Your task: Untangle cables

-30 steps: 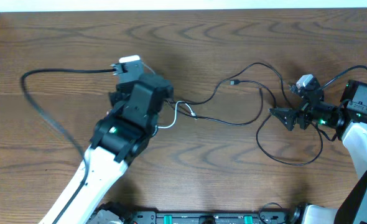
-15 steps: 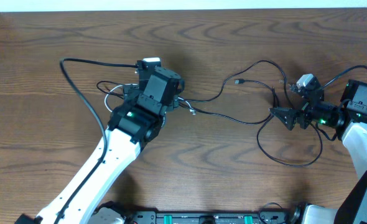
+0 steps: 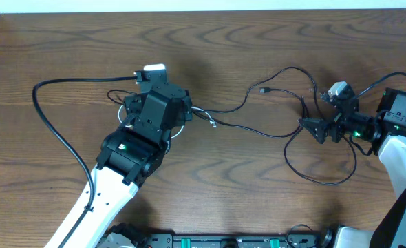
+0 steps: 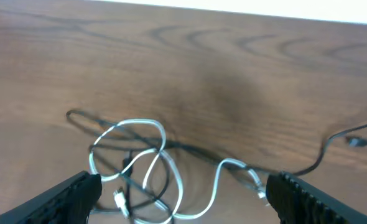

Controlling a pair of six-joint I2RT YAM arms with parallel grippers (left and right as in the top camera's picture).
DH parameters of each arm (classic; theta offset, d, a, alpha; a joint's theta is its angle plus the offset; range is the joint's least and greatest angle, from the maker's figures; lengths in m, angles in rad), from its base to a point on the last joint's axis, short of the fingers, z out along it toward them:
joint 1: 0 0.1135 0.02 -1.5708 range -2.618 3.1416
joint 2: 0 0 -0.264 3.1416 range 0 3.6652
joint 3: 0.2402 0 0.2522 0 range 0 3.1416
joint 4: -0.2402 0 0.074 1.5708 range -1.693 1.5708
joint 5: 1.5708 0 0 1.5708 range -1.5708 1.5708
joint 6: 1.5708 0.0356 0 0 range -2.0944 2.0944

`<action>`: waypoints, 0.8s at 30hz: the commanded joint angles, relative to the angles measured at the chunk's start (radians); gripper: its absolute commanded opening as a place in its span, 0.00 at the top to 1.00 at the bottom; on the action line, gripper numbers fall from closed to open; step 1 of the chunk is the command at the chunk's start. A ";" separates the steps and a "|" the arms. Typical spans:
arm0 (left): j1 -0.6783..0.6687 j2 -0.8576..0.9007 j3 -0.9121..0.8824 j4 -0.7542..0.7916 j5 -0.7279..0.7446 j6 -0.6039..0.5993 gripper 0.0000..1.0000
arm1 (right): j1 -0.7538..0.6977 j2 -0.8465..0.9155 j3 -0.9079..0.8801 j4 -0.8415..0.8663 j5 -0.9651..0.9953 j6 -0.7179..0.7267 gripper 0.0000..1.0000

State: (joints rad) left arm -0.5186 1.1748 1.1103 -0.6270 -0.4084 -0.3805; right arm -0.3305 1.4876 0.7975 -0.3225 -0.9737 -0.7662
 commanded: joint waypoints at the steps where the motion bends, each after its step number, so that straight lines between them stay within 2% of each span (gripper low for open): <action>1: 0.022 -0.006 0.006 -0.069 -0.108 -0.129 0.10 | 0.001 0.005 0.006 0.025 -0.028 0.091 0.01; 3: 0.051 -0.006 0.006 -0.120 -0.144 -0.210 0.10 | 0.015 0.005 0.006 0.055 -0.034 0.153 0.01; 6: 0.112 -0.006 0.006 -0.159 -0.146 -0.270 0.10 | 0.058 0.005 0.006 0.086 -0.076 0.177 0.01; 14: 0.247 0.005 0.006 -0.201 -0.146 -0.268 0.10 | 0.275 0.005 0.006 0.168 -0.074 0.171 0.01; 20: 0.281 0.048 0.006 -0.210 -0.146 -0.268 0.10 | 0.477 0.005 0.006 0.193 0.116 0.000 0.01; 24: 0.281 0.077 0.006 -0.210 -0.146 -0.268 0.10 | 0.599 0.005 0.006 0.194 0.243 -0.142 0.04</action>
State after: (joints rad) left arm -0.2428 1.2331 1.1103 -0.8330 -0.5301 -0.6327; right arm 0.2020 1.4876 0.7975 -0.1299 -0.8574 -0.7609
